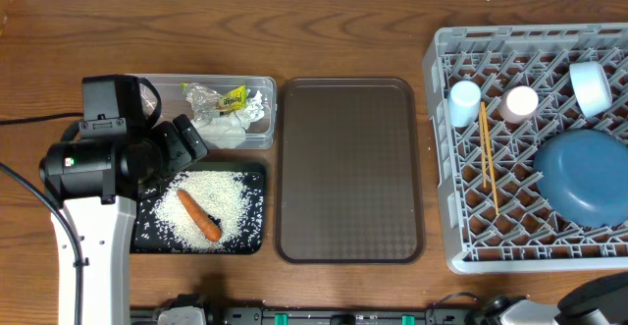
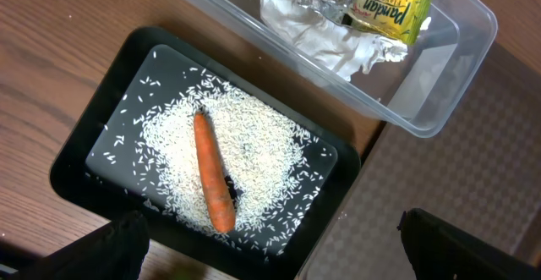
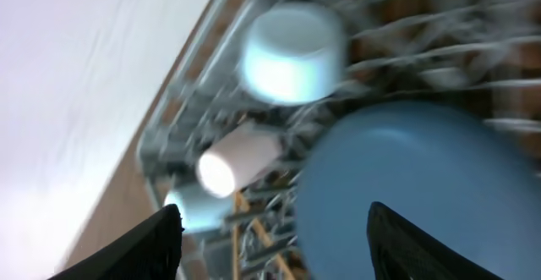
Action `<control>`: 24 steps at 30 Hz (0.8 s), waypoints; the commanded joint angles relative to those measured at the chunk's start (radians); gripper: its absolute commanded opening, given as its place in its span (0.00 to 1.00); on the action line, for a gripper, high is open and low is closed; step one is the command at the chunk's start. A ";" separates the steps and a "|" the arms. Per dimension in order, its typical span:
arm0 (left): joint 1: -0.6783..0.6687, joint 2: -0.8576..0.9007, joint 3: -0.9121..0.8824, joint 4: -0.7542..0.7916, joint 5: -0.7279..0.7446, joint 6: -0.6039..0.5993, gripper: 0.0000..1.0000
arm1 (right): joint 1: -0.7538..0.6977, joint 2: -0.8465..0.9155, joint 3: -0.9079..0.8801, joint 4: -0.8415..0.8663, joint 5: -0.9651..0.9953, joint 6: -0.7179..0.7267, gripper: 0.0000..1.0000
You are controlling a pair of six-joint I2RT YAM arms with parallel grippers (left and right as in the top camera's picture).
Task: Sort waste into correct bins and load items into the dishwasher rack
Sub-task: 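Release the blue plate and raise the right gripper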
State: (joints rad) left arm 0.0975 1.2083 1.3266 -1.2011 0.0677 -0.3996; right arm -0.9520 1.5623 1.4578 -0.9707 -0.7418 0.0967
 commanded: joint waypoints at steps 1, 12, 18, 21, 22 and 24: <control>0.004 0.000 0.011 -0.003 -0.009 -0.005 0.98 | 0.148 -0.016 0.016 -0.011 -0.048 -0.145 0.70; 0.004 0.000 0.011 -0.003 -0.009 -0.005 0.98 | 0.635 -0.016 0.016 -0.003 0.055 -0.278 0.87; 0.004 0.000 0.011 -0.003 -0.009 -0.005 0.98 | 0.783 -0.016 0.016 -0.010 0.113 -0.277 0.99; 0.004 0.000 0.011 -0.003 -0.009 -0.005 0.98 | 0.824 -0.016 0.016 -0.010 0.113 -0.278 0.99; 0.004 0.000 0.011 -0.003 -0.009 -0.005 0.98 | 0.834 -0.016 0.016 -0.010 0.113 -0.277 0.99; 0.004 0.000 0.011 -0.003 -0.009 -0.005 0.98 | 0.850 -0.016 0.016 -0.010 0.113 -0.278 0.99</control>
State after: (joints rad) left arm 0.0975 1.2083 1.3266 -1.2011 0.0677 -0.3996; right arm -0.1242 1.5623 1.4578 -0.9771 -0.6380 -0.1658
